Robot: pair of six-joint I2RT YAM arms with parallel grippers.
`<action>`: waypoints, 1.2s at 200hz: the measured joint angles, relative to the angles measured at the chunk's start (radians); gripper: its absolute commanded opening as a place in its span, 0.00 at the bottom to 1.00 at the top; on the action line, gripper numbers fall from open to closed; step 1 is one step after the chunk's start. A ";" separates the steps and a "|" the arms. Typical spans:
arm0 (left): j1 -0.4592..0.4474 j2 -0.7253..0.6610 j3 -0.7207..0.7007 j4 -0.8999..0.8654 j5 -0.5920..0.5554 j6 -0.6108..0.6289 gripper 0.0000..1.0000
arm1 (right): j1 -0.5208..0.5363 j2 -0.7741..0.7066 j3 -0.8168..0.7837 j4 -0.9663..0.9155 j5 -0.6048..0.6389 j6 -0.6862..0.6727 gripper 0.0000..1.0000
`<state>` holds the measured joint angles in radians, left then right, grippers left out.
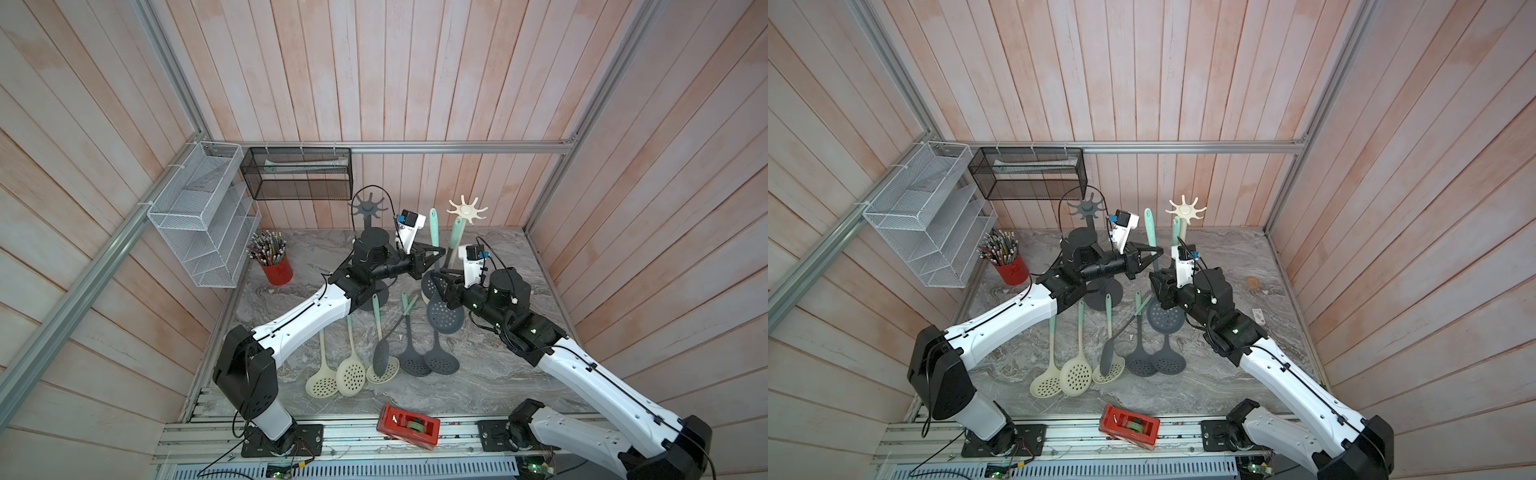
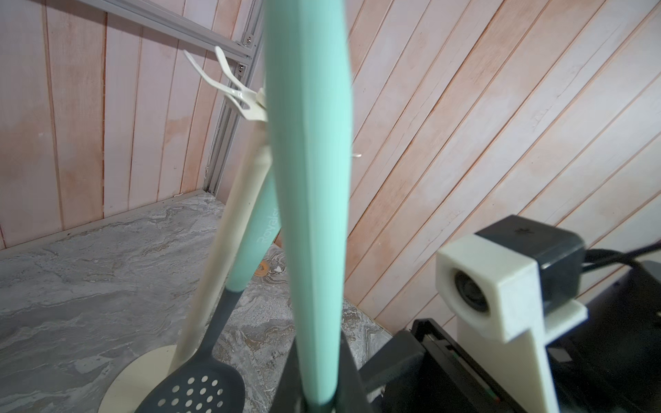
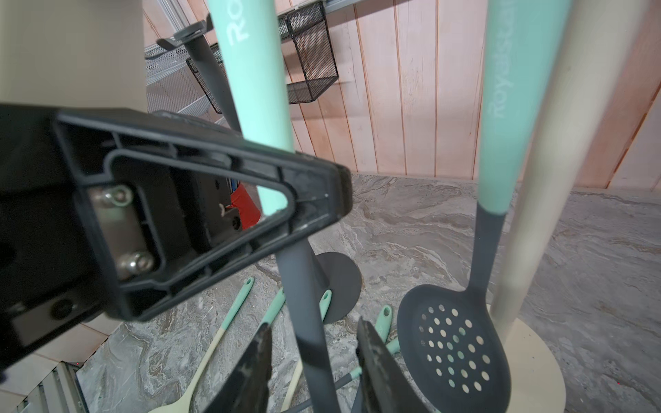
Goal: Hang the skimmer on the kitchen utensil rack
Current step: Pick up the skimmer from the center of the board.
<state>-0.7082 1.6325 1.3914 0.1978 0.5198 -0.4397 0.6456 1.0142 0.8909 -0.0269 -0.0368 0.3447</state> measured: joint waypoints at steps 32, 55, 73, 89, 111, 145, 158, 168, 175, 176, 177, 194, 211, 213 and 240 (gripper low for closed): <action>0.000 0.000 0.000 0.000 0.000 -0.010 0.00 | 0.000 0.010 0.000 -0.002 0.011 -0.001 0.37; 0.000 0.000 0.001 0.001 0.000 -0.018 0.00 | 0.000 0.013 0.000 -0.002 0.011 -0.001 0.22; 0.000 0.003 0.003 0.000 -0.003 -0.024 0.00 | 0.005 0.016 0.003 0.000 -0.007 -0.016 0.09; -0.001 0.012 0.008 -0.002 -0.004 -0.032 0.00 | 0.015 0.019 0.006 -0.004 -0.017 -0.024 0.05; -0.001 0.014 0.009 -0.003 -0.004 -0.037 0.04 | 0.014 0.020 0.006 -0.006 -0.016 -0.028 0.01; -0.002 0.014 0.009 -0.003 -0.013 -0.040 0.24 | 0.014 0.020 0.006 -0.007 -0.013 -0.039 0.00; -0.003 0.011 0.009 -0.001 -0.024 -0.034 0.34 | 0.011 0.018 0.006 -0.015 -0.005 -0.042 0.00; -0.003 0.007 0.009 0.000 -0.035 -0.030 0.41 | 0.006 0.016 0.006 -0.021 0.000 -0.047 0.00; -0.003 0.003 0.009 -0.001 -0.040 -0.029 0.45 | 0.003 0.012 0.006 -0.025 0.002 -0.053 0.00; -0.003 0.002 0.009 0.000 -0.044 -0.021 0.46 | 0.002 0.011 0.006 -0.025 0.002 -0.054 0.00; -0.003 0.002 0.009 0.000 -0.045 -0.023 0.46 | 0.001 0.010 0.006 -0.026 0.002 -0.054 0.00; -0.001 -0.014 0.007 0.000 -0.060 -0.021 0.52 | -0.011 -0.011 0.004 -0.026 -0.002 -0.064 0.00; 0.006 -0.039 -0.001 0.003 -0.072 -0.013 0.54 | -0.039 -0.048 -0.001 -0.025 -0.022 -0.078 0.00; 0.008 -0.042 -0.003 0.003 -0.073 -0.013 0.54 | -0.042 -0.053 -0.002 -0.024 -0.024 -0.080 0.00; 0.043 -0.091 -0.041 0.018 -0.075 -0.017 0.54 | -0.103 -0.137 -0.037 -0.017 -0.078 -0.113 0.00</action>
<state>-0.6647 1.5414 1.3506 0.2153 0.4446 -0.4564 0.5426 0.8772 0.8543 -0.0441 -0.1146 0.2317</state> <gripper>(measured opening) 0.542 0.114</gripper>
